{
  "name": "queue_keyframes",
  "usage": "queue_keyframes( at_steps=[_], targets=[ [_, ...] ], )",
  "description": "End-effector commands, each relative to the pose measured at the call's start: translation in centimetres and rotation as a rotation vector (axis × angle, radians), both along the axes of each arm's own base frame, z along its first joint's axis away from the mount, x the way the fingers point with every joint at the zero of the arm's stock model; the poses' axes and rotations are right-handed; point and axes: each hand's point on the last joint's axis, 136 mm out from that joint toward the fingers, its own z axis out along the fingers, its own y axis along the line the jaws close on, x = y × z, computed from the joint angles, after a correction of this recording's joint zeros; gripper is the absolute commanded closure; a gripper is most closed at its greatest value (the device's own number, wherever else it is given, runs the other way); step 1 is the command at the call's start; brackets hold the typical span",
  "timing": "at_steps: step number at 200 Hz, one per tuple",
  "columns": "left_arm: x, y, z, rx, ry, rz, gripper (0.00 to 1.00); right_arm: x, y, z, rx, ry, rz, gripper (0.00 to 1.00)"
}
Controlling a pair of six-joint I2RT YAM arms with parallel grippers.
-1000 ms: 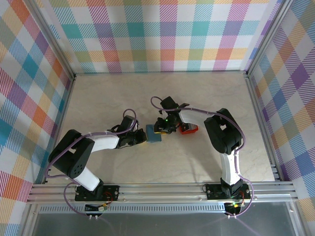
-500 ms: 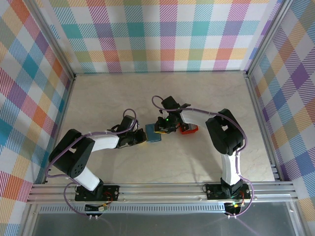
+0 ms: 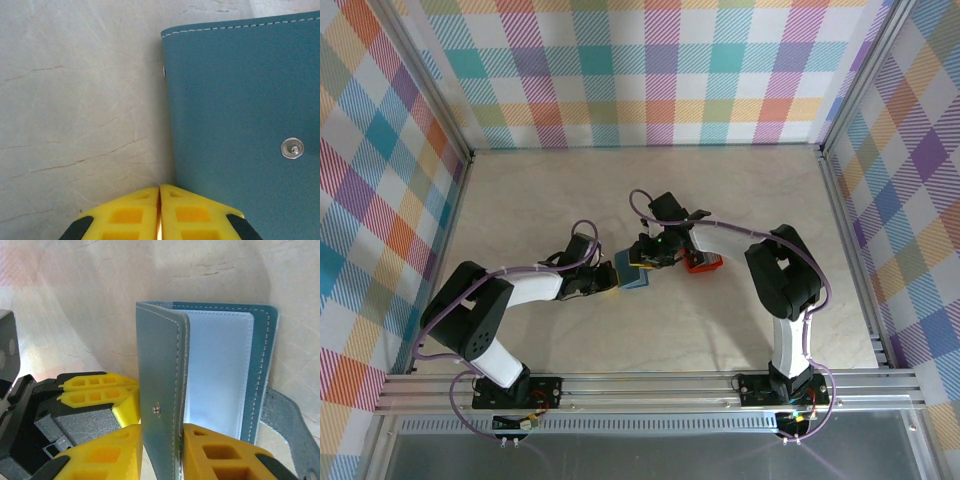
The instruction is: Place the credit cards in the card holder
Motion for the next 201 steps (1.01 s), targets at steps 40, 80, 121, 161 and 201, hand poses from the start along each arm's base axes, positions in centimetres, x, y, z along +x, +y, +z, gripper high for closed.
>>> queue_keyframes(
  at_steps=[40, 80, 121, 161, 201],
  targets=[
    [1.3, -0.8, -0.1, -0.003, -0.037, -0.023, 0.9, -0.1, -0.1, 1.0, -0.067, -0.039, 0.009, 0.69],
    [1.3, -0.9, -0.1, -0.007, -0.035, -0.023, 0.9, -0.2, -0.2, 1.1, -0.095, -0.056, 0.021, 0.68],
    [1.4, -1.0, -0.2, -0.008, -0.032, -0.025, 0.9, -0.3, 0.0, 1.3, -0.084, -0.058, 0.025, 0.69],
    [1.4, -1.0, 0.2, 0.0, -0.032, -0.035, 0.9, -0.4, 0.7, 1.8, -0.04, -0.051, 0.031, 0.69],
    [1.4, 0.1, 1.8, 0.011, -0.05, -0.016, 0.84, -0.4, 1.3, 2.1, -0.006, -0.033, 0.025, 0.69]
  ],
)
